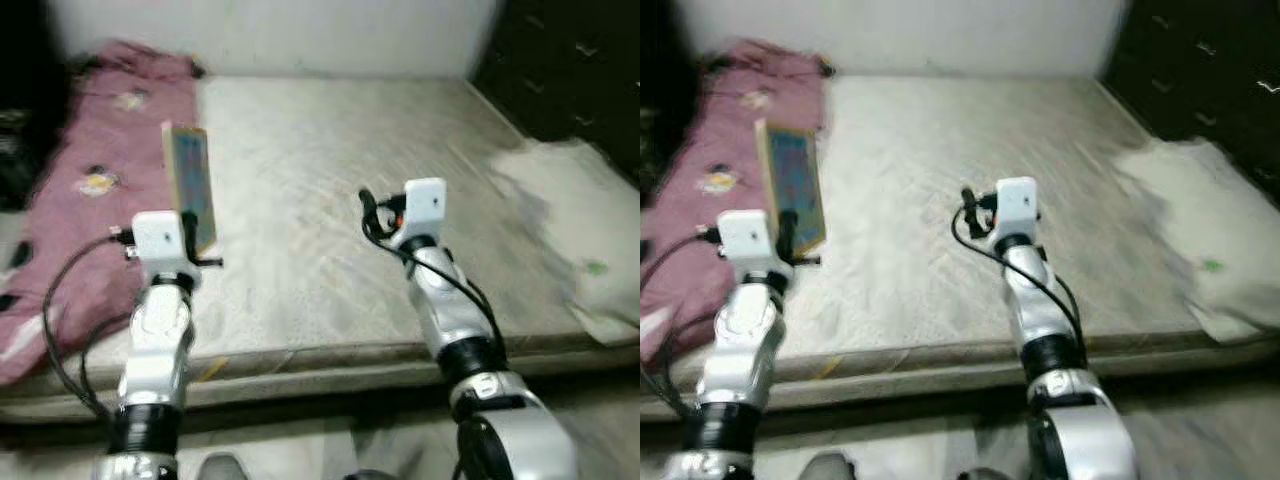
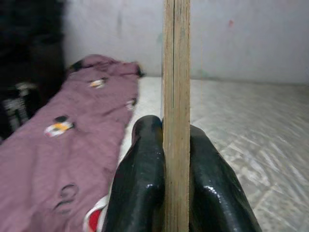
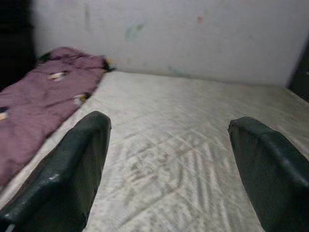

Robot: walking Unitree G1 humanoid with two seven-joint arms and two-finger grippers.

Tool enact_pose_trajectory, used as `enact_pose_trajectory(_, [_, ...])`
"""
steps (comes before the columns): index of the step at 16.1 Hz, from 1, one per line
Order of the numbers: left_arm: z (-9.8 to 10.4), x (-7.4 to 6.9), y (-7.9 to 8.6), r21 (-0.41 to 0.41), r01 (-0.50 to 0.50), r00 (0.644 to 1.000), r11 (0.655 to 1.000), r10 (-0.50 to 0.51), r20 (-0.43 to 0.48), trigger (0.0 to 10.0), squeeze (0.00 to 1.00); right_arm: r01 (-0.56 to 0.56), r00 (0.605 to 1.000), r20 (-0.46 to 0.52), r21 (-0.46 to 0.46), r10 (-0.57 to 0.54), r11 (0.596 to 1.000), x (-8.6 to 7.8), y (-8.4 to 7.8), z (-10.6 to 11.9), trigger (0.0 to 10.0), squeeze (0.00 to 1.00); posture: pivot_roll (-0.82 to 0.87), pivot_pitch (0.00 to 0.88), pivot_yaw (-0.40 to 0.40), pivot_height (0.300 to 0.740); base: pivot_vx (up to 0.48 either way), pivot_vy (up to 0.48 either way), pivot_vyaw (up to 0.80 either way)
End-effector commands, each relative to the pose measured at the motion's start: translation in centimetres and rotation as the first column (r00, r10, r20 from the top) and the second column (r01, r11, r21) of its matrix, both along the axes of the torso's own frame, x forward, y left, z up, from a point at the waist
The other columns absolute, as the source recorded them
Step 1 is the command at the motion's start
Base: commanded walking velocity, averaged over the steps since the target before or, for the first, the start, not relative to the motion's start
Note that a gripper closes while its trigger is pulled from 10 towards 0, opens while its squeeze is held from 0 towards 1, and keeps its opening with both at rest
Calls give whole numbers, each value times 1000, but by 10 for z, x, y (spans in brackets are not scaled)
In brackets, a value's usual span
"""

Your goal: Clean up the room

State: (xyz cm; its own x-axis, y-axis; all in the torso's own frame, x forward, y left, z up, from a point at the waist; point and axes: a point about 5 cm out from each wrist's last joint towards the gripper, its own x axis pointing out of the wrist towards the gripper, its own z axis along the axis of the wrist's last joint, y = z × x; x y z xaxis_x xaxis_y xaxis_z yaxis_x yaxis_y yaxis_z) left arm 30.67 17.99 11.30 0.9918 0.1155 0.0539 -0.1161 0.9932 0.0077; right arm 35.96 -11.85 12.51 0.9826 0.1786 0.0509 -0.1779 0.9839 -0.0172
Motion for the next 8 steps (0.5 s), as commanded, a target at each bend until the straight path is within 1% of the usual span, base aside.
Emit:
enact_pose_trajectory(1, [12,3,3,9,-4,999,1000,4,52,10000,0,-12,1000,19,-2,12,1000,2,3,5,10000,0,103,0,-72,740,0,0,763])
enact_pose_trajectory(8, [12,3,2,14,4,998,1000,-5,56,10000,0,-8,1000,15,1,8,1000,2,3,5,10000,0,102,0,-70,740,0,0,0])
